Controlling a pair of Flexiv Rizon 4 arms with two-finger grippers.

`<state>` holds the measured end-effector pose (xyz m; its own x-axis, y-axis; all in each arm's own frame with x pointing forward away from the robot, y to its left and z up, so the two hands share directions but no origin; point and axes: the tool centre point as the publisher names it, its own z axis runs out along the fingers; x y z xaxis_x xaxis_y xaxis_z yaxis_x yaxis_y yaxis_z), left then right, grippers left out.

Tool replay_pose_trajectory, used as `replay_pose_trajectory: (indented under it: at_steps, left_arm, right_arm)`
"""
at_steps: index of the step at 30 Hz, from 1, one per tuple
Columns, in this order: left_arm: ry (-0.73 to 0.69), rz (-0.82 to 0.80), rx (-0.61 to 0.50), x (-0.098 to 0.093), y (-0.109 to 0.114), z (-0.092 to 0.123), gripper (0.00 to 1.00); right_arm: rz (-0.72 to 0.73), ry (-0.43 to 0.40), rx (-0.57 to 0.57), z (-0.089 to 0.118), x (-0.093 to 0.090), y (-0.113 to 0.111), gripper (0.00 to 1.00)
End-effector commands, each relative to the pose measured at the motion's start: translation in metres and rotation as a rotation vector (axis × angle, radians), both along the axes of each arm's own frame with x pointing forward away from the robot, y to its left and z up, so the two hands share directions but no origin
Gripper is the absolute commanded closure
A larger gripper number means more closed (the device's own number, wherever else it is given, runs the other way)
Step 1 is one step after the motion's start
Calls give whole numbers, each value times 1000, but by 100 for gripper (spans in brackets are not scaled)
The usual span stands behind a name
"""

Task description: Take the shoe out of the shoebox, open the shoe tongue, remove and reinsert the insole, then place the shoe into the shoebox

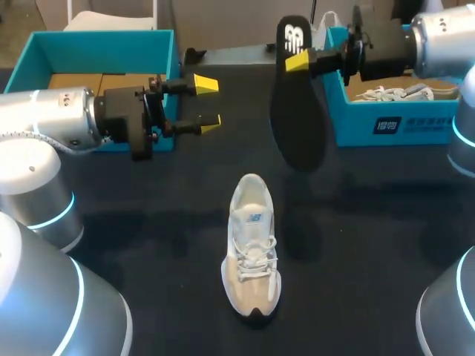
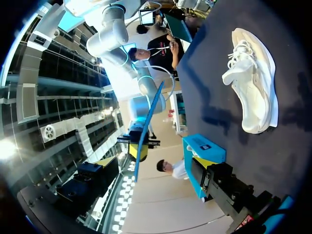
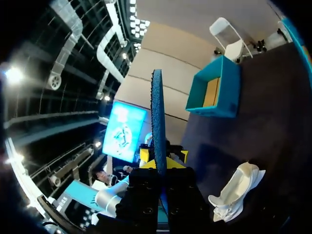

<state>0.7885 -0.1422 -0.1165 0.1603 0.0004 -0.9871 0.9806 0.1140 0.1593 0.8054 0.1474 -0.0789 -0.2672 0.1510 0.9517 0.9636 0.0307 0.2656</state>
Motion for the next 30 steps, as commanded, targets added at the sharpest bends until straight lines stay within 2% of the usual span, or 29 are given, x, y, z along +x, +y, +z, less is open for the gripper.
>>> replay_pose_trajectory:
  at_steps: [1, 6, 15, 22, 30]
  left_arm:
    - [-2, 2, -1, 0, -2, -1, 0]
    - [-2, 2, -1, 0, -2, -1, 0]
    - [6, 0, -6, 2, -3, -3, 0]
    - [7, 16, -24, 15, -14, -12, 0]
    - [34, 12, -6, 24, -30, -20, 0]
  right_arm:
    - [56, 94, 21, -15, 24, 31, 100]
    - [71, 148, -7, -25, 31, 43, 100]
    - [84, 145, 0, -25, 32, 45, 100]
    - [63, 309, 14, -40, 32, 55, 100]
    - [19, 372, -4, -52, 34, 56, 100]
